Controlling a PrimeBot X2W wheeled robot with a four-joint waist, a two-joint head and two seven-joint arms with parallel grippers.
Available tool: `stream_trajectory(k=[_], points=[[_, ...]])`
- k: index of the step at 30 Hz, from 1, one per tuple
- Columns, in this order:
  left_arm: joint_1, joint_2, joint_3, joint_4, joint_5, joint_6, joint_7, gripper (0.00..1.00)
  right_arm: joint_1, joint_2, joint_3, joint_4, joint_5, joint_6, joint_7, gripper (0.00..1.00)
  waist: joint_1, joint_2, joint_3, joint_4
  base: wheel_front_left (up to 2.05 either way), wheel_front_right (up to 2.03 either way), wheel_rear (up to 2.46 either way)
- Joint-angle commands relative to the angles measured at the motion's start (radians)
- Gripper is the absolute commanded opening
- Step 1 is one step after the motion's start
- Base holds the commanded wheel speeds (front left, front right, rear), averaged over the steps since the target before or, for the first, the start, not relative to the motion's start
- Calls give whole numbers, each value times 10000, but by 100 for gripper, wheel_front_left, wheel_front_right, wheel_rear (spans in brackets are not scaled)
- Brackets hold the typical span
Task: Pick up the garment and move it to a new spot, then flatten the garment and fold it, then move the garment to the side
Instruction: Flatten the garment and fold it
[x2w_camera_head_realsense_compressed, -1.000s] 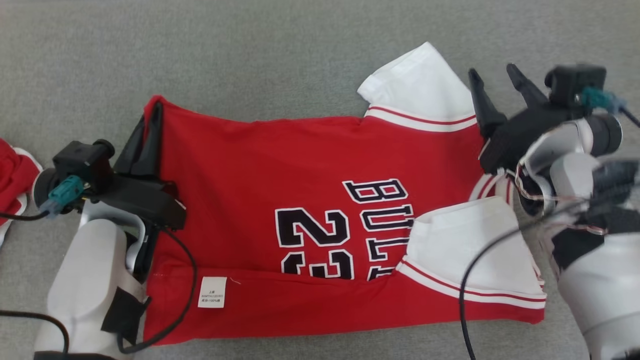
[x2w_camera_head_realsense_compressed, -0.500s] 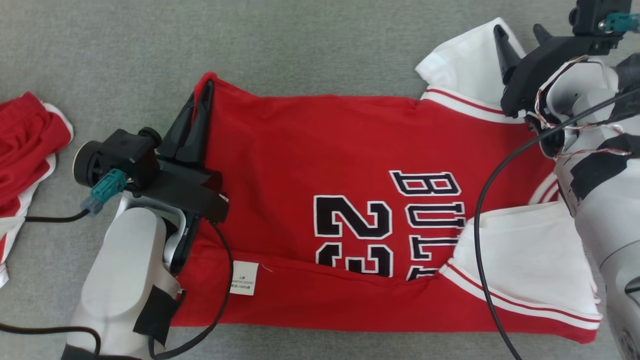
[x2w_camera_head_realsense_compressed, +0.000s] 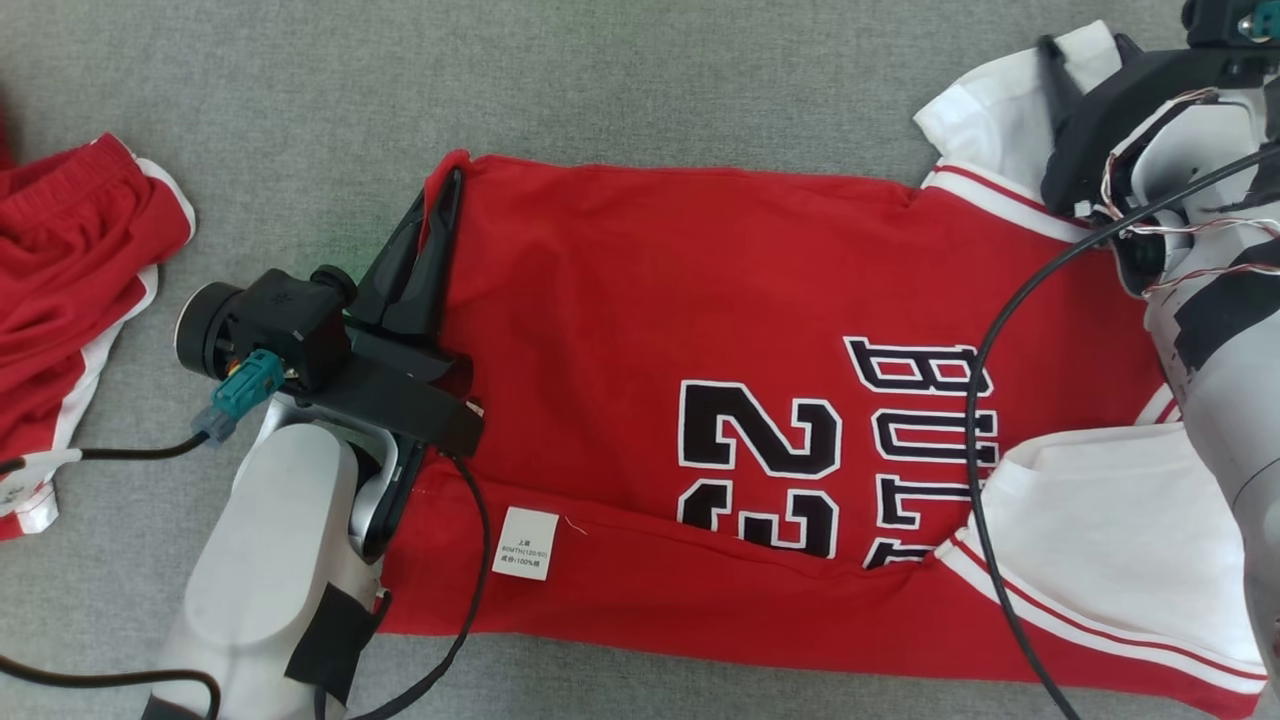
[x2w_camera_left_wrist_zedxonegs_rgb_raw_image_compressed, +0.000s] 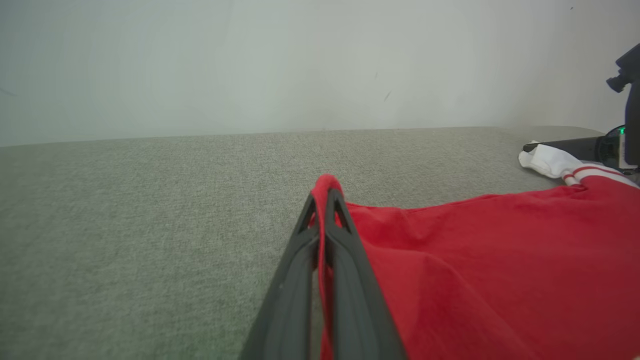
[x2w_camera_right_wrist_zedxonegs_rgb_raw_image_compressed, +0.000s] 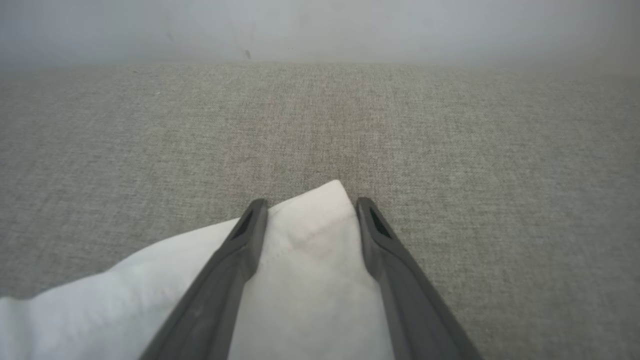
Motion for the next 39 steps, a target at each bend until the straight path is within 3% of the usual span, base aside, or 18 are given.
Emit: stream_trajectory(k=[1, 7, 17, 31, 39], points=[[43, -17, -40, -23, -28, 63, -41, 0, 55, -49, -31, 177, -179, -6, 7, 0, 0, 0, 32, 53, 0, 0, 0], [214, 77, 59, 47, -106, 101, -45, 0, 143, -9, -164, 226, -434, -6, -308, 0, 0, 0, -161, -59, 0, 0, 0], [929, 333, 420, -117, -309, 162, -49, 0, 923, -9, -59, -656, 132, -6, -2250, 0, 0, 0, -958, -462, 0, 0, 0], [2091, 579, 809, -426, -455, 344, -50, 0, 5249, -1174, 306, -6752, 2975, -6, -2461, 0, 0, 0, -1901, -1055, 0, 0, 0], [2814, 535, 898, -803, -445, 383, -50, 0, 7753, -1583, 105, -9186, 3711, -6, -2463, 0, 0, 0, -2435, -1197, 0, 0, 0]])
